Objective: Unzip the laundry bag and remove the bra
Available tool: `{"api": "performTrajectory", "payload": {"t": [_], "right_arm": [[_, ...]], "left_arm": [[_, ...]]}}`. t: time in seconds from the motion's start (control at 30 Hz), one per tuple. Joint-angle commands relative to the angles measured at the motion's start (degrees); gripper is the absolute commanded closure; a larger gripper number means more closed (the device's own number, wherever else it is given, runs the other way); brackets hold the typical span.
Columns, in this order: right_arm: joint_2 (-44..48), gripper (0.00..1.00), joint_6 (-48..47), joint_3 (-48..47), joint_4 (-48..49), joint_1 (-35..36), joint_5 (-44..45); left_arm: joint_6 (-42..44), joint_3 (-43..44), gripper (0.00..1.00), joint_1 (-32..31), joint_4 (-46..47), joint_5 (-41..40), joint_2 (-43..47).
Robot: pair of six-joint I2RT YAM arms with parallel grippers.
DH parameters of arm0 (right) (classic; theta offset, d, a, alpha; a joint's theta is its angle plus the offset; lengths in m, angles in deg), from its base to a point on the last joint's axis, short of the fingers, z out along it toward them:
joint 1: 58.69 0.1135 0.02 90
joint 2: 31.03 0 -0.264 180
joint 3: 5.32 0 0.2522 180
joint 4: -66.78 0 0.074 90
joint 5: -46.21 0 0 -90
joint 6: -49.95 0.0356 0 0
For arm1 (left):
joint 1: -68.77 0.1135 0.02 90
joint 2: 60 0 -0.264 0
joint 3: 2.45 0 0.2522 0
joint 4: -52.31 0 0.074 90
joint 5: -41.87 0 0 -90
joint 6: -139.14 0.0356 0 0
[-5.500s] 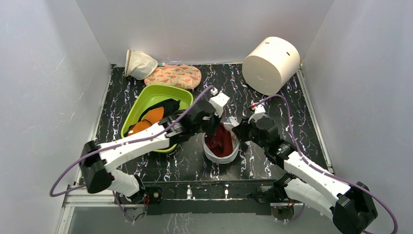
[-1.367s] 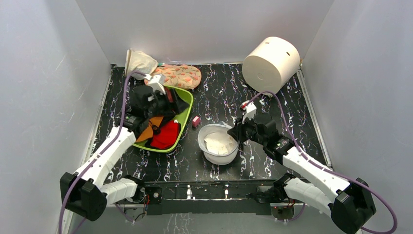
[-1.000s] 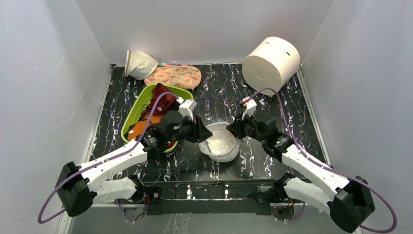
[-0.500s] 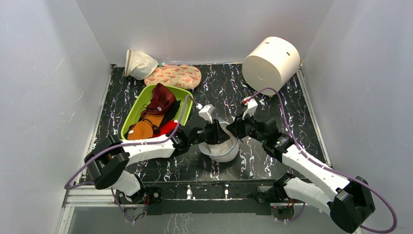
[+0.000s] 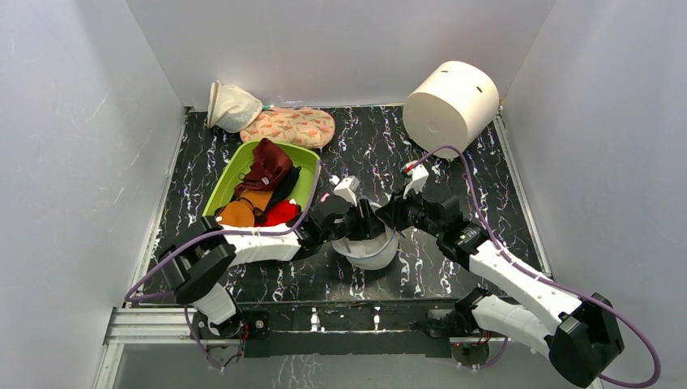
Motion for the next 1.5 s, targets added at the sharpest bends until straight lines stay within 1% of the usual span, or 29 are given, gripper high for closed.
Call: {"api": "performTrajectory", "payload": {"t": [0.0, 0.13, 0.17, 0.27, 0.43, 0.67, 0.83, 0.93, 1.13, 1.27, 1.37, 1.47], "right_arm": [[1.28, 1.00, 0.27, -1.02, 4.41, -0.05, -1.20], [0.73, 1.00, 0.09, -1.14, 4.19, -0.07, -1.55], [0.68, 1.00, 0.02, -1.10, 4.07, -0.06, -1.63], [0.78, 1.00, -0.54, -0.17, 4.12, -0.12, -1.82], [2.01, 1.00, -1.64, 2.59, 5.59, -0.05, -1.01], [3.44, 1.00, -2.89, 4.78, 5.90, -0.13, 3.16], [5.00, 1.00, -1.83, 2.90, 0.54, -0.10, 9.10], [6.57, 1.00, -2.26, 3.27, -1.73, -0.06, 10.15], [9.97, 1.00, -2.05, 6.00, -1.28, -0.07, 10.34], [10.41, 1.00, -2.22, 6.29, -1.54, -0.05, 11.57], [10.49, 1.00, -2.46, 6.53, -1.39, -0.10, 12.16], [10.79, 1.00, -2.43, 6.68, -1.52, -0.07, 13.02]], "left_arm": [[-0.42, 1.59, 0.57, 0.00, 1.19, -0.37, -1.92], [1.06, 1.26, 0.77, 0.11, 2.43, -0.26, -1.18], [1.79, 1.09, 0.81, 0.13, 2.26, -0.42, -0.40], [3.51, 0.14, 0.99, 0.05, -0.48, -2.18, 3.41], [7.15, -1.35, 1.00, 0.08, -5.98, -3.94, 11.40], [10.19, -1.65, 1.00, 0.06, -13.73, -0.68, 20.59], [12.52, 0.84, 1.00, 0.05, -19.23, 0.37, 26.54], [14.88, 3.43, 1.00, 0.12, -20.56, 3.11, 28.53], [15.64, 10.75, 1.00, 0.07, -23.10, 8.99, 28.82], [17.26, 17.58, 1.00, 0.12, -26.55, 10.42, 27.89], [20.74, 23.73, 1.00, 0.10, -31.59, 7.93, 26.81], [25.64, 34.51, 1.00, 0.13, -39.84, 5.16, 23.01]]}}
